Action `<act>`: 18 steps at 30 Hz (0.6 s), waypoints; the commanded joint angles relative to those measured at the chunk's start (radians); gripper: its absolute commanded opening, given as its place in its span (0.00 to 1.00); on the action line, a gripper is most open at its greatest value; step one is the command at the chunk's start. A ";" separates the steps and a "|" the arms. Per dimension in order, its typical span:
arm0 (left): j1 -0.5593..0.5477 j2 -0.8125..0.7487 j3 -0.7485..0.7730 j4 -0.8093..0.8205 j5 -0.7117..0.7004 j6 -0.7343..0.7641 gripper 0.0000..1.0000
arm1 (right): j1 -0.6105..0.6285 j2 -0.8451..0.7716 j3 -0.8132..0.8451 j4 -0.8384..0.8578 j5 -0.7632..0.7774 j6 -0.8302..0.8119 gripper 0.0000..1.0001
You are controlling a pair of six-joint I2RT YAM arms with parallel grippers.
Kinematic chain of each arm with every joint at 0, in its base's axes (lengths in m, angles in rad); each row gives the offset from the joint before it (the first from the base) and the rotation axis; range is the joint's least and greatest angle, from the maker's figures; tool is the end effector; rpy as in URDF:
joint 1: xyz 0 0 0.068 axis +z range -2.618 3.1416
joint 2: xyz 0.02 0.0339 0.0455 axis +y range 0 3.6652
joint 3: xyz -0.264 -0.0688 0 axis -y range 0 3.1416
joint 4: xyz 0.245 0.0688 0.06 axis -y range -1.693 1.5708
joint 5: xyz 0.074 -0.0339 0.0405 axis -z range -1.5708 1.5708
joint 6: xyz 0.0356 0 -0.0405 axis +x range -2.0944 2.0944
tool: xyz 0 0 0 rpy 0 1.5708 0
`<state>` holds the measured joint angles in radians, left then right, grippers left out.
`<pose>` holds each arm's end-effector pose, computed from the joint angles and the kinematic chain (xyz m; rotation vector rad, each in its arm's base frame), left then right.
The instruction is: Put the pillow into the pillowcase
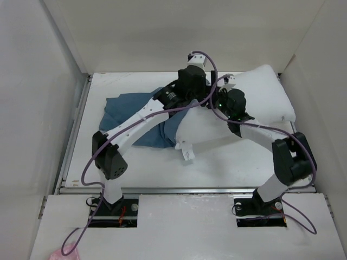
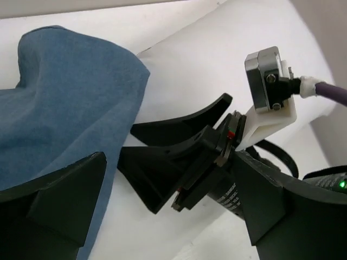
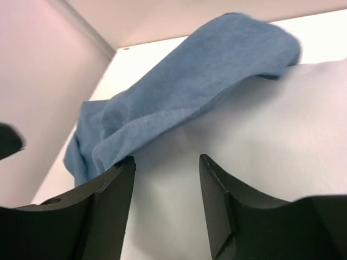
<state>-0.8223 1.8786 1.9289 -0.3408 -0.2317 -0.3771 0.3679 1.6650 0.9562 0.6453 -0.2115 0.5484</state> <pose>0.3093 -0.3210 0.4062 0.2578 1.8815 -0.6135 0.3505 0.1431 0.2555 -0.0154 1.7059 0.8662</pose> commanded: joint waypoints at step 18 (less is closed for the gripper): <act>0.025 -0.555 -0.823 -0.043 -0.133 -0.322 0.99 | 0.310 -0.453 -0.053 -0.714 0.235 -0.636 0.66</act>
<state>-0.7963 1.4006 1.1622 -0.4221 -0.3916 -0.6289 0.5983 1.2057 0.9253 -0.0990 0.1120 0.0780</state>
